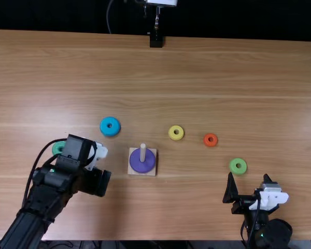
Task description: Build the Hanoi tower: stack the rings onto the peg from bottom to top in this color order: purple, dark blue, light blue, dark green, light green, yellow, orange.
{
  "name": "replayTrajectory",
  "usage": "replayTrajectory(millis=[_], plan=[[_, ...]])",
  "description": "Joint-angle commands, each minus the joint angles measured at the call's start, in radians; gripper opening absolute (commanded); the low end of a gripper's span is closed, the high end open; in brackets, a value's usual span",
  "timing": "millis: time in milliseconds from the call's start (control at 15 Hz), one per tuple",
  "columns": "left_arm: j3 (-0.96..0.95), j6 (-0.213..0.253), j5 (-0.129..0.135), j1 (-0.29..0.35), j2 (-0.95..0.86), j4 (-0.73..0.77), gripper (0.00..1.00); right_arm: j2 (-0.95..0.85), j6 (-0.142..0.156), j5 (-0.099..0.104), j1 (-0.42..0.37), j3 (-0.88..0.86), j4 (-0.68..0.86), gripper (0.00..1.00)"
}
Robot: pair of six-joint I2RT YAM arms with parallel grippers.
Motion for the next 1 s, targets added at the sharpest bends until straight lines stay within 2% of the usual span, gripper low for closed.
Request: replayTrajectory(millis=[0, 67, 200, 467, 933], plan=[[-0.007, 0.063, -0.126, -0.014, 0.017, -0.001, 1.0, -0.012, 0.006, 0.011, -0.014, -0.07, -0.071, 1.0], [-0.007, 0.065, -0.137, -0.012, 0.034, -0.001, 1.0, -0.012, 0.006, 0.011, -0.014, -0.07, -0.071, 1.0], [-0.008, 0.063, -0.133, -0.012, 0.038, 0.008, 1.0, -0.012, 0.006, 0.011, -0.014, -0.07, -0.071, 1.0], [-0.01, 0.06, -0.1, -0.014, 0.09, 0.023, 1.0, -0.012, 0.006, 0.011, -0.014, -0.07, -0.071, 1.0], [-0.01, 0.063, -0.098, -0.017, 0.139, 0.025, 1.0, -0.012, 0.006, 0.011, -0.014, -0.07, -0.071, 1.0]])
